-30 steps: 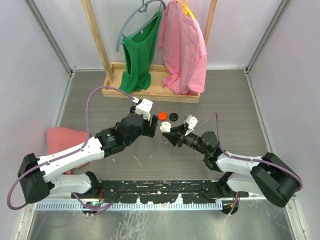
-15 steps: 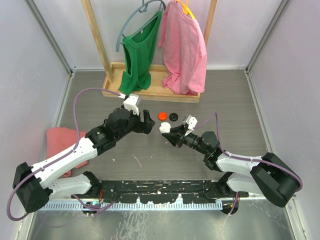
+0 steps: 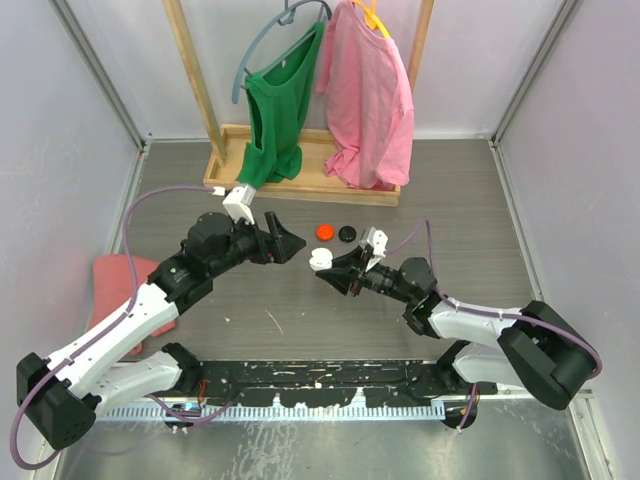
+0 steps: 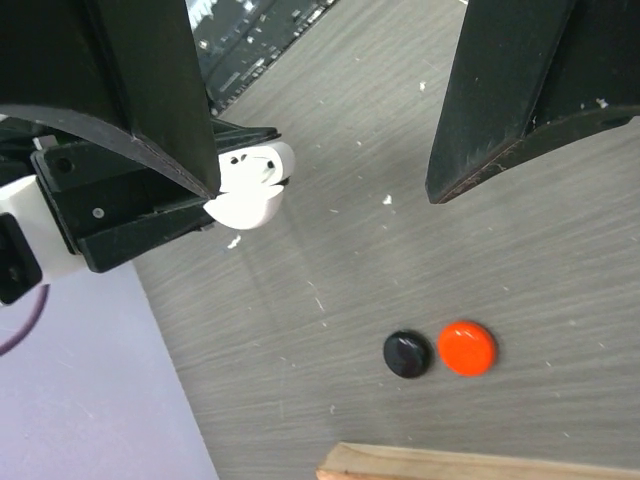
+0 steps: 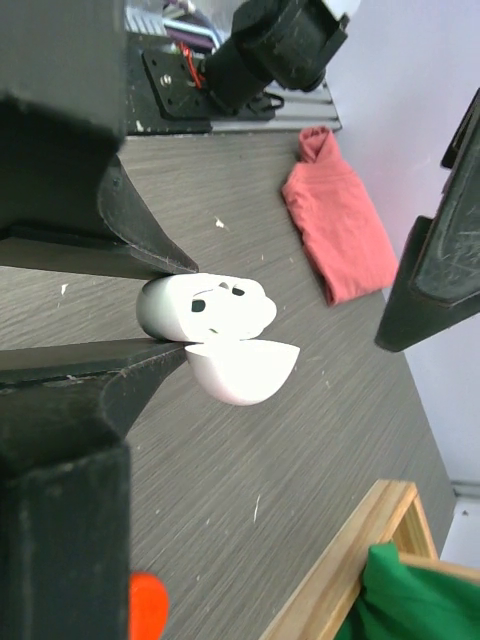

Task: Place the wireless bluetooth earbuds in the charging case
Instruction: Place the earbud in the charging case, then close the charging case.

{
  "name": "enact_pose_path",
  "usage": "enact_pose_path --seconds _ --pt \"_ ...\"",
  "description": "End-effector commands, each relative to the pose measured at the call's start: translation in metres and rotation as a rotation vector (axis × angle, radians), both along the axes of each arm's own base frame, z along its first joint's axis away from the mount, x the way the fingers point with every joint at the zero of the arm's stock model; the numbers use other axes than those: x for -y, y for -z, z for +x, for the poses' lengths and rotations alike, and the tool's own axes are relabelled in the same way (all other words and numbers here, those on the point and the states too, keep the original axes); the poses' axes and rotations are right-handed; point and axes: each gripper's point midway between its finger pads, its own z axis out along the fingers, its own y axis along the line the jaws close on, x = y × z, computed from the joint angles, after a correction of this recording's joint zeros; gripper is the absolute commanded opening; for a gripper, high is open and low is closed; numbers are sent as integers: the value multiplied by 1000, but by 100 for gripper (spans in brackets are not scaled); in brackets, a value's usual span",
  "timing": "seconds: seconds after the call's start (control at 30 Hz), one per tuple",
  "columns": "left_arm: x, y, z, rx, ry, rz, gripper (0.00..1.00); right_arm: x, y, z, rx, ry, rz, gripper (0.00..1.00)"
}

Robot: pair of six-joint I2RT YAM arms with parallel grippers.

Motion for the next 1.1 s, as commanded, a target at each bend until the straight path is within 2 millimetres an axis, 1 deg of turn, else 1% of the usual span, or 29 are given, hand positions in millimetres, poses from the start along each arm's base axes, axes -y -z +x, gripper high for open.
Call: enact_pose_path --seconds 0.0,0.07,0.17,0.23,0.33,0.47,0.5,0.6,0.77,0.97,1.07 --pt "12 -10 -15 -72 74 -127 86 -12 -39 -9 54 -88 101 1" --pt "18 -10 -20 -102 115 -162 85 -14 -41 -10 51 -106 111 1" --pt "24 -8 -23 -148 140 -205 85 -18 -44 -12 44 -132 117 1" --pt "30 -11 -26 -161 165 -244 85 -19 -45 -13 40 -143 124 1" --pt "37 -10 -29 -189 200 -276 83 -21 -47 -14 37 -156 136 1" --pt "41 -2 -26 -218 199 -276 83 -22 -50 -18 40 -179 152 1" --pt "42 -2 -26 -219 202 -288 82 -22 -51 -19 39 -183 153 1" --pt "48 -6 -26 -222 225 -338 81 -22 -51 -19 37 -189 159 1" --pt "54 -11 -25 -217 252 -375 79 -24 -50 -22 24 -211 161 1" --pt "53 -26 -26 -163 264 -411 77 -25 -44 -25 -3 -225 153 1" --pt "54 -33 -30 -144 289 -424 77 -26 -40 -24 -14 -227 146 1"
